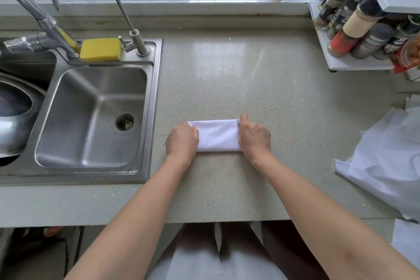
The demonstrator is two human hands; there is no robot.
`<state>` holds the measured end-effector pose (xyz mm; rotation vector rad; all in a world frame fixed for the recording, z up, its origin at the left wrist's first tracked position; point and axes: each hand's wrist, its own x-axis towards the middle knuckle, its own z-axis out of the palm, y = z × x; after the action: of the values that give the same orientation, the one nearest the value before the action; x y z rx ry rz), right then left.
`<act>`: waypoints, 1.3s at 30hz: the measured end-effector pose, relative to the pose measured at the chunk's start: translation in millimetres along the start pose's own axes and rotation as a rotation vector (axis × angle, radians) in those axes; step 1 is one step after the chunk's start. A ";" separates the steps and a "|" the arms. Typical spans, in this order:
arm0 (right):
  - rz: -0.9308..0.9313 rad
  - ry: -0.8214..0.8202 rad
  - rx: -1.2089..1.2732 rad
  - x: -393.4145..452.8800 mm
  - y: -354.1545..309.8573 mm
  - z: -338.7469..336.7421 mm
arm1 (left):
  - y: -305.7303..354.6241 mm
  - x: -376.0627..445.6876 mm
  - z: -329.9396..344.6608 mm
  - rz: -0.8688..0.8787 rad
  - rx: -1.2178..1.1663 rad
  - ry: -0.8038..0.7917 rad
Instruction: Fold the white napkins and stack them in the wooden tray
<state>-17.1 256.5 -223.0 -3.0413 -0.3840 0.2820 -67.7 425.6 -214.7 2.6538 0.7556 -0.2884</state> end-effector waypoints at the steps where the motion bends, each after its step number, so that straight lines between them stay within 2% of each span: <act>1: 0.007 0.003 -0.006 -0.2 -0.3 -0.1 | 0.3 -1.0 0.7 0.004 0.020 0.008; 7: 0.031 0.026 0.016 -0.7 -1.1 -0.8 | 1.2 -2.6 0.8 0.036 0.265 0.040; 9: 0.034 0.035 0.017 -1.2 -1.3 -0.3 | -0.6 -2.5 1.9 0.032 0.258 0.063; 11: 0.033 0.037 0.006 -1.1 -1.3 1.3 | -4.8 -4.7 4.4 0.036 0.168 0.152; 12: 0.035 0.034 0.006 -0.7 -1.4 2.0 | -6.5 -4.8 6.5 0.089 0.123 0.235; 14: 0.034 0.038 0.019 -0.1 -1.1 3.5 | -5.7 -2.5 14.0 0.315 0.076 0.391; 15: 0.033 0.045 0.026 0.0 -0.9 4.8 | -3.6 -2.0 16.6 0.455 0.086 0.362; 17: 0.026 0.049 0.028 -0.6 -0.7 6.0 | -2.2 -1.6 21.9 0.641 0.219 0.170; 19: 0.018 0.047 0.036 -0.5 0.1 6.5 | -8.0 -2.9 27.5 0.619 0.291 -0.029; 22: 0.024 0.073 0.096 -2.9 1.8 7.9 | -16.1 -1.2 36.1 0.573 0.298 -0.050; 24: 0.103 0.121 0.194 -6.2 1.8 8.6 | -15.0 -0.3 35.4 0.576 0.298 -0.067; 26: 0.152 0.247 0.251 -10.1 -3.2 10.4 | -14.4 0.5 34.3 0.575 0.294 -0.077; 28: 0.009 0.364 0.167 -11.5 -11.0 15.1 | -15.0 1.2 35.3 0.571 0.292 -0.074; 29: -0.114 0.320 0.127 -12.2 -15.2 18.9 | -15.3 1.4 35.4 0.570 0.286 -0.080; 30: -0.226 0.193 0.088 -13.9 -18.3 23.6 | -16.1 1.7 35.5 0.574 0.282 -0.086; 32: -0.313 -0.011 0.049 -19.3 -15.0 33.0 | -18.5 3.4 34.9 0.598 0.266 -0.102; 36: -0.165 -0.070 0.063 -20.5 15.5 35.2 | -31.6 6.1 26.9 0.658 0.282 -0.145; 39: -0.119 -0.136 0.051 -21.9 29.8 25.3 | -40.8 3.3 17.9 0.624 0.309 -0.181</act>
<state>-35.6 223.1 -246.6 -2.9430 -0.5551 0.4854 -88.8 452.2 -243.8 2.9264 -0.2034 -0.4887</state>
